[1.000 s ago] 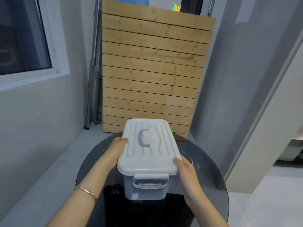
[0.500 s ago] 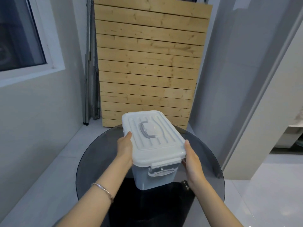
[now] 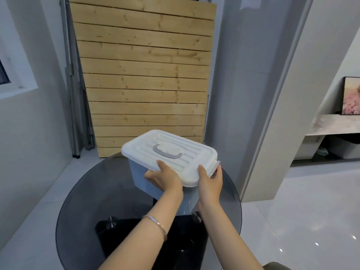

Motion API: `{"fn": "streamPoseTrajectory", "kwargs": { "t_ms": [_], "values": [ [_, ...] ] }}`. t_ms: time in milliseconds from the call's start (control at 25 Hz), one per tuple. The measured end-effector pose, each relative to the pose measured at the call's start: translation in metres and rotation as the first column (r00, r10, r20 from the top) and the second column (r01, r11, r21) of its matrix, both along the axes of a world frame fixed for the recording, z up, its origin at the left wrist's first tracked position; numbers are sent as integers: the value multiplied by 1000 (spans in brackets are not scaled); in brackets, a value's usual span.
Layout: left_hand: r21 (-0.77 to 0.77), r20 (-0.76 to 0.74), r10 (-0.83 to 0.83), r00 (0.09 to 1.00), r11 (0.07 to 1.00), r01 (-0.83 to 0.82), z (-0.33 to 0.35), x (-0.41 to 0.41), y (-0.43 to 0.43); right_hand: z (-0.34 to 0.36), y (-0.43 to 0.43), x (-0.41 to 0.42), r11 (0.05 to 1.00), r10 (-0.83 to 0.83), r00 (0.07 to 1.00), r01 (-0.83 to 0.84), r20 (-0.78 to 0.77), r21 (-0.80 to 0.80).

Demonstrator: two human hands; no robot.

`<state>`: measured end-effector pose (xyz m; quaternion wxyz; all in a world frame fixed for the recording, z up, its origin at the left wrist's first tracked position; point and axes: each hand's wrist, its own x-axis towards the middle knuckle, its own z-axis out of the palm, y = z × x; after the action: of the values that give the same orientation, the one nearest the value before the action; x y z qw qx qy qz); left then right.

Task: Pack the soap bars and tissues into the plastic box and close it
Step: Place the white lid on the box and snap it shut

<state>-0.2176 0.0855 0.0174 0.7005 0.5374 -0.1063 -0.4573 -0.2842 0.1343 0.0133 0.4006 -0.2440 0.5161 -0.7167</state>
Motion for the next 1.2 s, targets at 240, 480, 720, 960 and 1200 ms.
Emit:
{"fn": "streamPoseTrajectory", "kwargs": {
  "t_ms": [240,480,720,960,1200],
  "values": [
    [68,58,-130,990,990,126,-9,97,-59,1,-12,7,992,-105,980,115,-171,50],
    [60,231,-604,762,791,609,-17,157,-88,1,-25,-5,993,-14,952,49,-305,107],
    [33,275,-433,859,897,441,-21,144,-50,13,-63,-36,939,250,824,-80,-508,333],
    [2,191,-234,953,971,238,-26,133,0,23,-92,-52,880,453,655,-222,-604,420],
    [-76,144,-249,958,962,261,-5,174,-14,21,-96,-53,882,460,650,-256,-604,396]
  ]
}}
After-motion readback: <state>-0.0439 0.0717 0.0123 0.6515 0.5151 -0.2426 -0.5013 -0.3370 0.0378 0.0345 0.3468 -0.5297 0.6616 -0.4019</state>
